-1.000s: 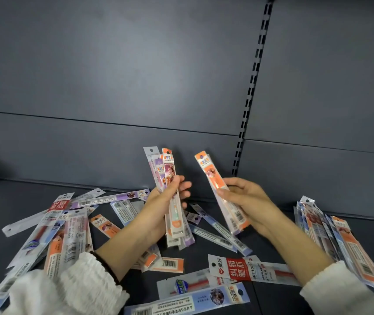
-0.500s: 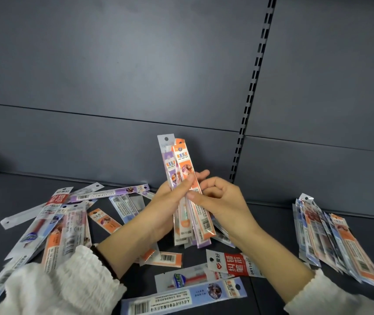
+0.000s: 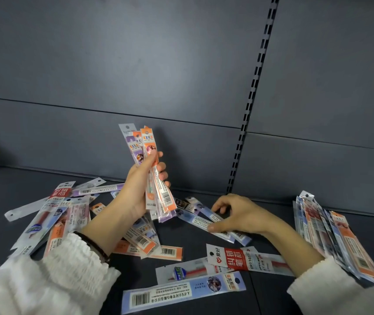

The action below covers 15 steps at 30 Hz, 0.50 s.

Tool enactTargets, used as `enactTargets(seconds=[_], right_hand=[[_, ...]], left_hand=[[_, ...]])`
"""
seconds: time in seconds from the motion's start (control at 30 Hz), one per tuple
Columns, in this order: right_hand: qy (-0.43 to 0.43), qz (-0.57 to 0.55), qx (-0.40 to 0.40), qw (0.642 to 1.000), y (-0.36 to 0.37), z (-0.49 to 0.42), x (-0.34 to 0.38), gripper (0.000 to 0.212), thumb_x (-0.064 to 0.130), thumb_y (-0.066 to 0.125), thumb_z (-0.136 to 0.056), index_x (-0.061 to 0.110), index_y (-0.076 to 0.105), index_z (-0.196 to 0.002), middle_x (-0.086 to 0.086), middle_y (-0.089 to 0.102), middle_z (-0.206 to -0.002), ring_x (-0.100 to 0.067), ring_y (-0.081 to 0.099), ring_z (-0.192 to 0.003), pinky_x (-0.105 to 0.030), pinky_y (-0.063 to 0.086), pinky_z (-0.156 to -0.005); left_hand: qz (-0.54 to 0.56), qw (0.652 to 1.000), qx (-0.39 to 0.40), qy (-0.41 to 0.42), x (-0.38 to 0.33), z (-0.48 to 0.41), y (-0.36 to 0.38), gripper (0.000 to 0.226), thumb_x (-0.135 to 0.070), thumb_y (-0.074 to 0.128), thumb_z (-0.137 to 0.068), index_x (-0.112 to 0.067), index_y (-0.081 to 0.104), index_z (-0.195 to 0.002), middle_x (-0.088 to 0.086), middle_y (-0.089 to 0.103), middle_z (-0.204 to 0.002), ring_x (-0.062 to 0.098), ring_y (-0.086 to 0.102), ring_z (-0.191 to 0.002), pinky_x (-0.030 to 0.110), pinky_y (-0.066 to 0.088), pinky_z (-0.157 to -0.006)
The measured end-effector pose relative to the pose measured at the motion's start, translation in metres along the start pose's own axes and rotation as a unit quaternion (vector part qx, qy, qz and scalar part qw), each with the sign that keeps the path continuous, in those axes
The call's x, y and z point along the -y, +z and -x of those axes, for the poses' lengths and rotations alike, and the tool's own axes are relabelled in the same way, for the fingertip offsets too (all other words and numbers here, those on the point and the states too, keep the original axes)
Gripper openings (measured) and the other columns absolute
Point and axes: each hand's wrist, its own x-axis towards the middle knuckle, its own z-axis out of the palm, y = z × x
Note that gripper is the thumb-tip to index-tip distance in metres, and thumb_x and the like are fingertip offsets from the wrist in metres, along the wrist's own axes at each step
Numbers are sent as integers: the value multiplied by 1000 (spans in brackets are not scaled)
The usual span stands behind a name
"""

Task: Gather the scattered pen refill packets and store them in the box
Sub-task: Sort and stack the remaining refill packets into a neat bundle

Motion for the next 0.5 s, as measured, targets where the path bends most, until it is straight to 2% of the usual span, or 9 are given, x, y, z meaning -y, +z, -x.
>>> enactTargets(seconds=[0.07, 0.13, 0.23, 0.33, 0.4, 0.5], right_hand=[[-18, -21, -29, 999, 4, -1, 3, 29, 33, 79, -73, 27, 68, -99, 9, 62, -94, -4, 59, -76, -20, 49, -67], [-26, -8, -59, 998, 8, -3, 4, 20, 28, 75, -77, 26, 72, -97, 8, 66, -89, -4, 58, -71, -23, 52, -69], [-23, 29, -72, 997, 10, -3, 5, 25, 30, 73, -80, 26, 71, -105, 9, 67, -91, -6, 61, -77, -35, 57, -79], [-12, 46, -77, 996, 10, -1, 8, 43, 46, 69, -79, 26, 65, -118, 11, 67, -92, -4, 61, -80, -32, 55, -77], [-8, 57, -87, 995, 12, 1, 13, 46, 59, 59, -82, 27, 68, -113, 12, 69, -95, -4, 62, -83, -29, 54, -74], [-1, 86, -101, 991, 20, 2, 21, 34, 53, 58, -86, 26, 75, -98, 9, 71, -88, -9, 65, -78, -35, 56, -71]], left_hand=[[-5, 1000, 1, 2, 1, 0, -1, 19, -36, 55, -94, -18, 61, -96, -4, 51, -63, 8, 48, -51, 21, 43, -53], [-7, 1000, 0, 3, 1, 0, -1, 19, -36, 55, -94, -19, 61, -96, -4, 52, -63, 8, 48, -52, 21, 44, -53], [-3, 1000, -6, 3, 1, 0, -3, 18, -36, 54, -95, -19, 61, -95, -4, 52, -63, 8, 48, -52, 22, 44, -54], [0, 1000, -10, 4, 1, -1, -5, 18, -36, 54, -95, -19, 60, -95, -4, 52, -63, 8, 49, -51, 21, 45, -52], [6, 1000, -20, 7, 0, -2, -6, 17, -35, 54, -95, -19, 60, -95, -4, 52, -62, 8, 49, -50, 21, 45, -51], [21, 999, -26, 16, -4, -4, -8, 16, -34, 53, -95, -19, 59, -95, -5, 52, -60, 8, 48, -49, 22, 45, -51]])
